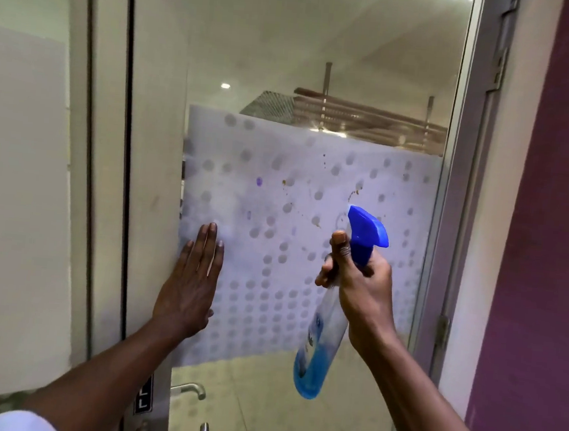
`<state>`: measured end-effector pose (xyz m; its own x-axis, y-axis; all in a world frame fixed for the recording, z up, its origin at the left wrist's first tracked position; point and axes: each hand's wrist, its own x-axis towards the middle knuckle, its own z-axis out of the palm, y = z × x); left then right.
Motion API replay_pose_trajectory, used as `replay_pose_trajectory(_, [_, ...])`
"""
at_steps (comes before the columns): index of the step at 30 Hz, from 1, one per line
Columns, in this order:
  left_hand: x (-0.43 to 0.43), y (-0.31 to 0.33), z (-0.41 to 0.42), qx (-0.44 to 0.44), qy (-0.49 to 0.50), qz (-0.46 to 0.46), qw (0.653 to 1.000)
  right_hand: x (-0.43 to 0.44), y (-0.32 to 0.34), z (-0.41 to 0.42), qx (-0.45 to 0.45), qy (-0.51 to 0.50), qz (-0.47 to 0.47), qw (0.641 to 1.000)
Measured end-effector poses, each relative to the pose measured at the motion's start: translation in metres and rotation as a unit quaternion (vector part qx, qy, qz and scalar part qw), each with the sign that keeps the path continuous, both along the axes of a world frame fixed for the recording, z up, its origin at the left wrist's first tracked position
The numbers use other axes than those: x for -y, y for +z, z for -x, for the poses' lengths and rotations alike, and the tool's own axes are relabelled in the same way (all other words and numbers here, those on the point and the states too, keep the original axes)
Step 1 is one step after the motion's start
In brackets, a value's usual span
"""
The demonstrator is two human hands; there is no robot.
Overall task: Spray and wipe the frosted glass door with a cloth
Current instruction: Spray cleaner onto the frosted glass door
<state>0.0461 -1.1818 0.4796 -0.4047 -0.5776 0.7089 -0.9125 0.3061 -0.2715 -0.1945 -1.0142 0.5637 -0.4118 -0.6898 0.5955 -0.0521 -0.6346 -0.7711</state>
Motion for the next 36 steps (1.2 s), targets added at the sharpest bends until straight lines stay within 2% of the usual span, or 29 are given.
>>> replay_pose_trajectory(11, [0.001, -0.003, 0.01, -0.008, 0.029, -0.002, 1.0, 0.002, -0.001, 0.073, 0.078, -0.06, 0.024, 0.995])
replay_pose_trajectory(23, [0.008, -0.006, 0.015, -0.011, 0.04, -0.011, 0.999, 0.004, -0.004, 0.11, 0.109, -0.07, 0.044, 0.991])
replay_pose_trajectory(36, [0.015, -0.009, 0.017, -0.007, 0.034, -0.014, 0.999, 0.012, 0.014, 0.155, 0.144, -0.132, 0.063, 0.979])
